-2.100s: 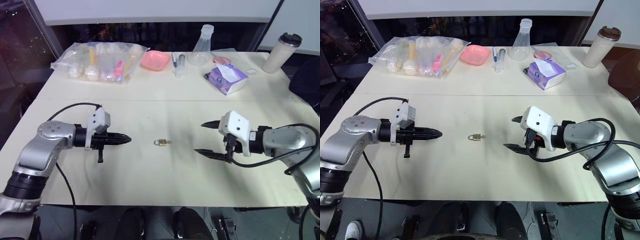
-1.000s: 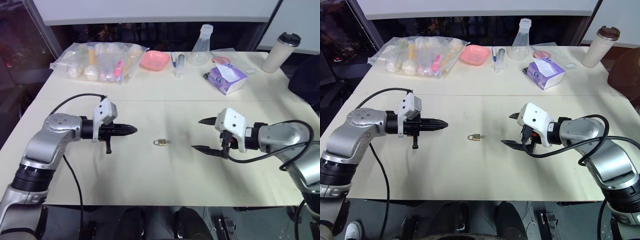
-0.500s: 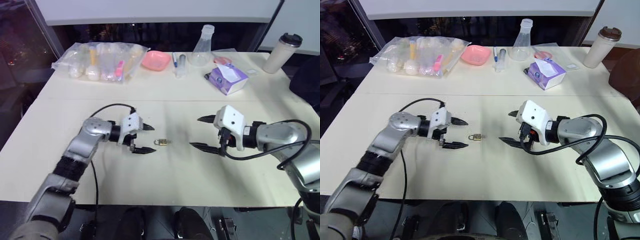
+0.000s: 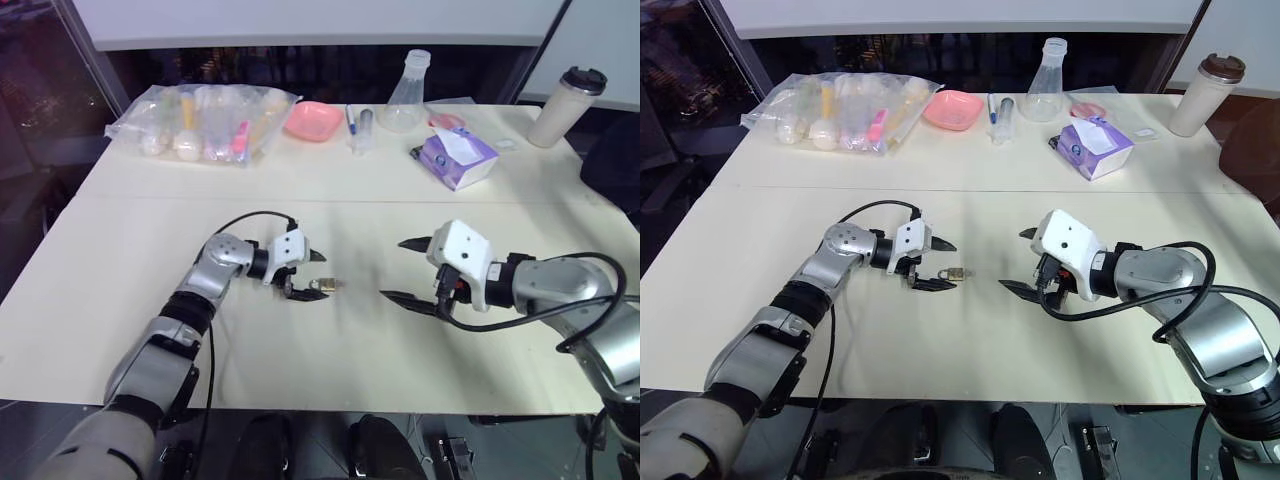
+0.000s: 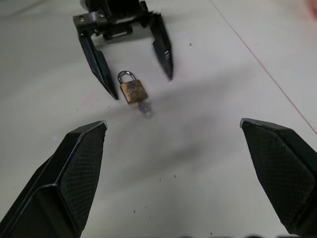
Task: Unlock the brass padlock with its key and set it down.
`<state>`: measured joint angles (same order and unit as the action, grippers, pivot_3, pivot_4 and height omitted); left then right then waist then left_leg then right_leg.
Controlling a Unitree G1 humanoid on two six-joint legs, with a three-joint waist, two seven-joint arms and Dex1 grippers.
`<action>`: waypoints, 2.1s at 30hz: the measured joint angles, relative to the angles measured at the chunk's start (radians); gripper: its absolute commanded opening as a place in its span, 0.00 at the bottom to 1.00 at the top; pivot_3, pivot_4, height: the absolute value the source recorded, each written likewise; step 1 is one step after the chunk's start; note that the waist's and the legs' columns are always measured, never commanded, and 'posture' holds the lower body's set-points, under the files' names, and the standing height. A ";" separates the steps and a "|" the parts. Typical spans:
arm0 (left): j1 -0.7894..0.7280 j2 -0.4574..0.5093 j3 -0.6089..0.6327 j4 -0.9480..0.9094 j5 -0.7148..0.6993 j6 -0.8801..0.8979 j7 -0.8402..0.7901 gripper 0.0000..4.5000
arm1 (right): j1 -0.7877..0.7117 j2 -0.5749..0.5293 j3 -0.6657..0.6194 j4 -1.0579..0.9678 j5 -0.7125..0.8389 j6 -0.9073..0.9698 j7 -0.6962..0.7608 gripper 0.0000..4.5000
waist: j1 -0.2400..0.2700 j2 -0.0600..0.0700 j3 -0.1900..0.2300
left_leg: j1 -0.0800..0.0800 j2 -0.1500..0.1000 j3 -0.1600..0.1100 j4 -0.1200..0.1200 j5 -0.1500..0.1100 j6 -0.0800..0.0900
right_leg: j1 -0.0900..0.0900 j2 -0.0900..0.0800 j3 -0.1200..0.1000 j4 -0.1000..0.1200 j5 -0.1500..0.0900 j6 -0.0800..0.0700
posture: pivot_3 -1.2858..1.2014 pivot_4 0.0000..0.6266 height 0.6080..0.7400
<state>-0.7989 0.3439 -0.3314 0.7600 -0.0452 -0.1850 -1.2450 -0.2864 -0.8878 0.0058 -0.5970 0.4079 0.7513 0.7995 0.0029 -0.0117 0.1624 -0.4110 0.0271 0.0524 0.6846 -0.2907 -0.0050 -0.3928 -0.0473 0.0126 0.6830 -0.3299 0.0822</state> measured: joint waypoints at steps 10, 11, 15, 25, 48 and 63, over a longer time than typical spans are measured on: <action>0.015 -0.004 -0.008 -0.027 0.015 -0.019 -0.031 0.16 | -0.001 0.000 -0.001 -0.005 0.000 0.005 -0.003 1.00 | 0.007 0.000 0.000 | 0.001 0.000 0.000 0.000 0.000 0.000 | 0.001 0.000 0.000 0.000 0.000 0.000 | 0.52 0.24 0.81; 0.018 0.001 -0.004 -0.038 0.011 0.004 -0.036 0.16 | -0.005 0.000 0.006 -0.005 -0.009 -0.004 -0.003 1.00 | 0.006 0.000 0.000 | 0.001 0.000 0.000 0.000 0.000 0.000 | 0.000 0.000 0.000 0.000 0.000 0.000 | 0.52 0.24 0.81; 0.019 0.029 0.021 -0.095 -0.034 0.159 -0.084 0.16 | -0.034 0.001 0.087 0.021 -0.131 -0.134 -0.029 1.00 | -0.009 0.000 0.000 | 0.000 0.001 0.000 0.000 0.000 0.000 | -0.002 0.002 0.000 0.002 0.000 0.000 | 0.52 0.24 0.81; -0.092 0.087 0.113 -0.313 -0.183 0.447 -0.192 0.16 | -0.153 0.026 0.284 0.274 -0.654 -0.780 -0.178 1.00 | -0.016 0.000 0.000 | -0.003 0.001 0.000 0.000 0.003 -0.004 | -0.005 0.002 0.000 0.002 0.000 0.000 | 0.52 0.24 0.81; -0.100 0.082 0.127 -0.320 -0.185 0.445 -0.187 0.16 | -0.211 0.183 0.305 0.428 -0.840 -1.023 -0.170 0.00 | -0.016 0.000 0.000 | -0.003 0.001 0.000 0.000 0.005 -0.008 | -0.005 0.002 0.000 0.003 0.000 0.000 | 0.52 0.24 0.81; -0.096 0.069 0.117 -0.302 -0.136 0.292 -0.148 0.16 | -0.229 0.210 0.297 0.432 -0.837 -1.005 -0.087 0.00 | -0.015 0.000 0.000 | -0.003 0.001 0.000 0.000 0.005 -0.008 | -0.005 0.002 0.000 0.003 0.000 0.000 | 0.52 0.24 0.81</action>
<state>-0.8954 0.4130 -0.2144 0.4583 -0.1817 0.1074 -1.3930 -0.5154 -0.6783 0.3029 -0.1652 -0.4291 -0.2538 0.7122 -0.0123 -0.0119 0.1625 -0.4138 0.0279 0.0528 0.6848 -0.2857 -0.0134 -0.3975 -0.0453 0.0130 0.6862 -0.3300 0.0825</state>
